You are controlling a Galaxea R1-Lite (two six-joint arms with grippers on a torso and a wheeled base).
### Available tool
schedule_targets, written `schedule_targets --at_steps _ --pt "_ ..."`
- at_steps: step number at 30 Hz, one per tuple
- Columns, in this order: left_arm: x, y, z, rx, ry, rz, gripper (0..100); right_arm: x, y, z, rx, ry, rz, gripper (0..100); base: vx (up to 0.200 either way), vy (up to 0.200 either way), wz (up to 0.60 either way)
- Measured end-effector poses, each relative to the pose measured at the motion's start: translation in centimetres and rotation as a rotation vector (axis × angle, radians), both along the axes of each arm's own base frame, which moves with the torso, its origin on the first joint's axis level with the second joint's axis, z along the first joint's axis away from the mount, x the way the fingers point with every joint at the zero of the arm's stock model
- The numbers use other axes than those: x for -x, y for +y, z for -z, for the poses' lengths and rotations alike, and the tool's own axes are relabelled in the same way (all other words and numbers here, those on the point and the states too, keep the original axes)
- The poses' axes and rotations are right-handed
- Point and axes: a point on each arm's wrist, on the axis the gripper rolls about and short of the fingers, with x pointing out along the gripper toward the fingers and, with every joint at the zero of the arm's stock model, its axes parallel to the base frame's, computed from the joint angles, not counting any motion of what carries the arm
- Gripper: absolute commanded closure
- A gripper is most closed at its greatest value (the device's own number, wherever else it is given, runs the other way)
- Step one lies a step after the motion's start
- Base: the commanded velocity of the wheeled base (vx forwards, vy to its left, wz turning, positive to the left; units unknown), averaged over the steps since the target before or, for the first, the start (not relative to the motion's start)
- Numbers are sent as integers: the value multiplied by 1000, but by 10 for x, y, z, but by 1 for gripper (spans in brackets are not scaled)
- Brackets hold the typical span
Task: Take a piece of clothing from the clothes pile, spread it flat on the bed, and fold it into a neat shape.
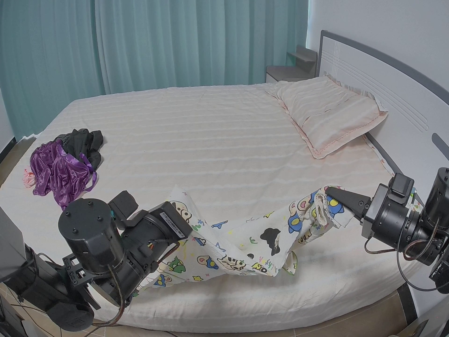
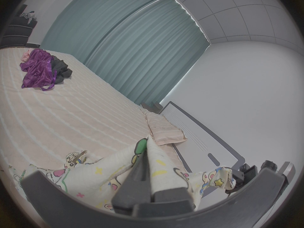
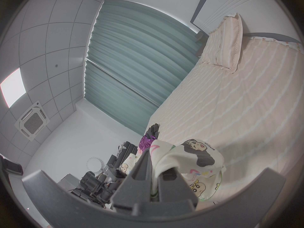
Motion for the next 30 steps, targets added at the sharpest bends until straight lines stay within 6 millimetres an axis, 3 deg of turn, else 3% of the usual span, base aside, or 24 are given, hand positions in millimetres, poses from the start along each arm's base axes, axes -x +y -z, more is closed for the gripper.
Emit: schedule_targets --at_steps 3,14,21,30 --pt "0 0 -1 2 -2 1 100 0 -1 0 8 -8 4 100 0 0 0" --pt "5 3 -8 16 -23 8 100 3 -4 0 67 -59 0 100 -200 0 0" --pt "11 8 -15 -53 -72 -1 100 12 -9 -13 38 -114 0 100 -200 0 0" --pt "26 23 -32 -117 -165 -21 100 33 -19 -37 -15 -238 -57 100 0 0 0"
